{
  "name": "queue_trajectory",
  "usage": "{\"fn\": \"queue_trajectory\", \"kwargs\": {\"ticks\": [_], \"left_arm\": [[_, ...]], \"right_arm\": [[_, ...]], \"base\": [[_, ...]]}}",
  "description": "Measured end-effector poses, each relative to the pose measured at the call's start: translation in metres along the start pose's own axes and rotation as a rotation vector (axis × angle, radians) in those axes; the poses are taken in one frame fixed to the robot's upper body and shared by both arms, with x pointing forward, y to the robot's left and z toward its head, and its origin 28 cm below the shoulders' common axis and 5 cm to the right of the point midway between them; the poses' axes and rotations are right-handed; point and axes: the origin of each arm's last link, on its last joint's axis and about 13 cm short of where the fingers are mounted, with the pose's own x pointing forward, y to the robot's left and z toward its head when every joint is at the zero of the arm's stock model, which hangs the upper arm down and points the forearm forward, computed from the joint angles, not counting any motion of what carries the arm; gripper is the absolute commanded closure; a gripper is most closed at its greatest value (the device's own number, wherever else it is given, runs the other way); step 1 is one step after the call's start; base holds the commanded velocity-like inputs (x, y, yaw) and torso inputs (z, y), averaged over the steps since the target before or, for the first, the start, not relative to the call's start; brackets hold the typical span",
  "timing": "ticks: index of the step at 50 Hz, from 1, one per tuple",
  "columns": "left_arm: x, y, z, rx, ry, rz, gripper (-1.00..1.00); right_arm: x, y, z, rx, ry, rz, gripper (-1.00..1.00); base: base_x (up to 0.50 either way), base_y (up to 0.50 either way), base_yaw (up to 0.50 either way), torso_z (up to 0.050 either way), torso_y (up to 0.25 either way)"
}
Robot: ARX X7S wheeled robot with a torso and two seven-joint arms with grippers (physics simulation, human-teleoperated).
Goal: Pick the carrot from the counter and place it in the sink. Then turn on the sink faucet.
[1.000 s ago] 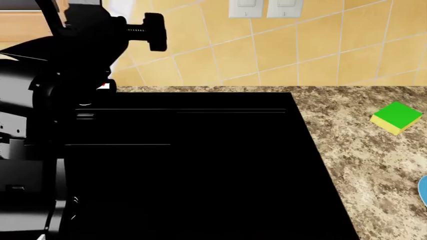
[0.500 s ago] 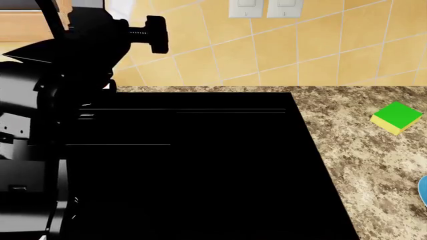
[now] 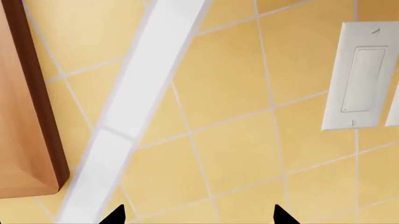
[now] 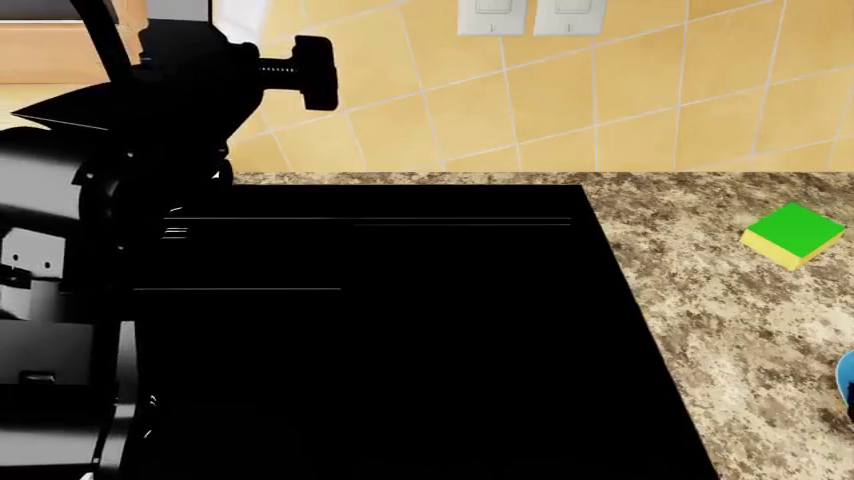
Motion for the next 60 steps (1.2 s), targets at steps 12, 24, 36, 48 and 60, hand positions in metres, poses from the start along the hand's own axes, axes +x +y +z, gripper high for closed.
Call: {"fn": "queue_trajectory", "kwargs": {"ticks": [12,24,36,48,60], "left_arm": [[0.000,0.000,-0.002,-0.001,0.002,-0.002,-1.00],[0.000,0.001,-0.003,-0.004,0.002,-0.002,-1.00],[0.001,0.000,-0.004,-0.005,0.003,-0.003,-1.00],[0.001,0.001,-0.004,-0.006,0.004,-0.005,-1.00],[0.000,0.001,-0.004,-0.010,0.004,-0.004,-1.00]], "right_arm": [[0.005,-0.001,-0.002,0.008,-0.001,-0.006,-1.00],[0.012,0.000,-0.003,0.024,-0.016,-0.009,-1.00],[0.015,0.002,-0.005,0.024,-0.028,-0.009,1.00],[0.011,0.005,0.000,0.025,-0.064,-0.016,1.00],[-0.014,0.013,0.034,0.050,-0.220,0.023,1.00]], "base": [[0.00,0.00,0.00,0.000,0.000],[0.00,0.00,0.00,0.000,0.000],[0.00,0.00,0.00,0.000,0.000],[0.00,0.00,0.00,0.000,0.000],[0.00,0.00,0.00,0.000,0.000]]}}
